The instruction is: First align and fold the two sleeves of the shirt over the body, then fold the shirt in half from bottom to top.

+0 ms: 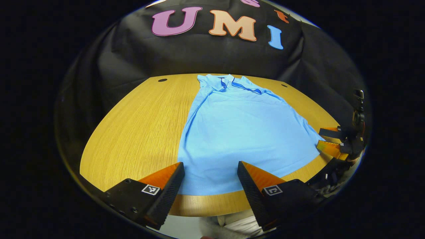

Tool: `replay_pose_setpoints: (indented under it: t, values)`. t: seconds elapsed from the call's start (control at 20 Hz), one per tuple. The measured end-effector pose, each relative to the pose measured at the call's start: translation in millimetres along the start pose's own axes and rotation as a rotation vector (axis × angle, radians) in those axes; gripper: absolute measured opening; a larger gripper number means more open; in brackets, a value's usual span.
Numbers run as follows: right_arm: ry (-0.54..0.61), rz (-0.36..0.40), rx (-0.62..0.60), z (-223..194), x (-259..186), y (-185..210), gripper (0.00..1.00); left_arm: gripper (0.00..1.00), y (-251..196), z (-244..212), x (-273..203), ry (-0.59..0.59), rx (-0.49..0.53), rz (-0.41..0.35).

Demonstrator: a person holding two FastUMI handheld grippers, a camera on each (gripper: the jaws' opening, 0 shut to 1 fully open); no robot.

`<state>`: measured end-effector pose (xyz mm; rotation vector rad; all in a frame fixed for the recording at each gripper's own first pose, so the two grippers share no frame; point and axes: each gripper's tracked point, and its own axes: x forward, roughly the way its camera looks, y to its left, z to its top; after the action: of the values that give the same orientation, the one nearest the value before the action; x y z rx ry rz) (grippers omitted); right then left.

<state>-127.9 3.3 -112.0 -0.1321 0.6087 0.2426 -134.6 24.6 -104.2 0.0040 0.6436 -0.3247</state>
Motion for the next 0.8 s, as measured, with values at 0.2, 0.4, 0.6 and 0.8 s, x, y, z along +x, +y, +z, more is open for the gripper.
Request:
replay_pose_setpoints:
  t: [0.2, 0.4, 0.6, 0.8]
  values:
    - [0.002, 0.013, 0.033, -2.3, 2.3, 2.0, 0.98, 0.96, 6.2, -5.6, -1.8, 0.001, -0.007, 0.028]
    - [-0.012, 0.025, 0.032, -2.7, 3.7, 6.2, 0.98, 0.95, 3.8, -5.6, 1.9, -0.010, 0.015, 0.062]
    - [-0.019, 0.058, 0.042, -2.8, 5.7, 16.9, 0.71, 0.82, -11.6, -2.6, 4.5, -0.044, 0.025, 0.021]
    - [-0.013, 0.098, 0.061, -3.7, 7.3, 28.2, 0.33, 0.31, -27.6, -0.2, 7.7, -0.064, 0.022, -0.018]
